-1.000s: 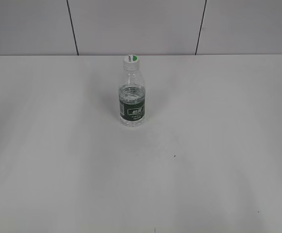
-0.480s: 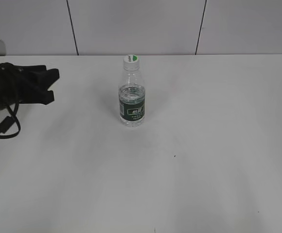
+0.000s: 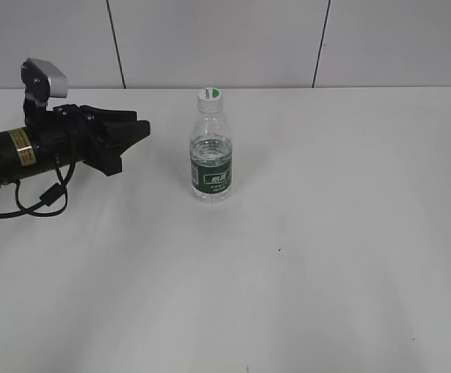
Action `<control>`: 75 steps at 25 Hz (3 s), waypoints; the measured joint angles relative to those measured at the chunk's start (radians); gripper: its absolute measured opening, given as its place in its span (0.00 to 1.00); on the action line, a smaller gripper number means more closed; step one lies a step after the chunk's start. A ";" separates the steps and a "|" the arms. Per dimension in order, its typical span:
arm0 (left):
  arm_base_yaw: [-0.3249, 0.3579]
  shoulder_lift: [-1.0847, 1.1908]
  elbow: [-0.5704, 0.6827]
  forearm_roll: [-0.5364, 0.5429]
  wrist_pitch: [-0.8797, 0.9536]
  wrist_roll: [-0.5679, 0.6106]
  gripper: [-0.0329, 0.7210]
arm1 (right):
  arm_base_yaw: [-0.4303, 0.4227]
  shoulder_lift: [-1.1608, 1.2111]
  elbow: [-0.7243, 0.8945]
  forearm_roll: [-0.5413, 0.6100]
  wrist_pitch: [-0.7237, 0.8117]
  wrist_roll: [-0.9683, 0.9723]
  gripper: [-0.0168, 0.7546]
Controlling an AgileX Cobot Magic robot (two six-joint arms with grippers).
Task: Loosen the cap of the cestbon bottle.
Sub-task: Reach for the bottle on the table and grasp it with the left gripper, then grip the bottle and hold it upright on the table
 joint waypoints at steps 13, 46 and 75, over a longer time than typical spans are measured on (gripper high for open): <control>0.001 0.144 -0.084 0.160 -0.106 -0.007 0.38 | 0.000 0.000 0.000 0.000 0.000 0.001 0.69; -0.175 0.243 -0.249 0.161 0.059 -0.146 0.81 | 0.000 0.000 0.000 0.000 0.000 0.001 0.69; -0.227 0.348 -0.363 0.226 -0.048 -0.225 0.59 | 0.000 0.025 -0.005 0.014 0.002 0.033 0.69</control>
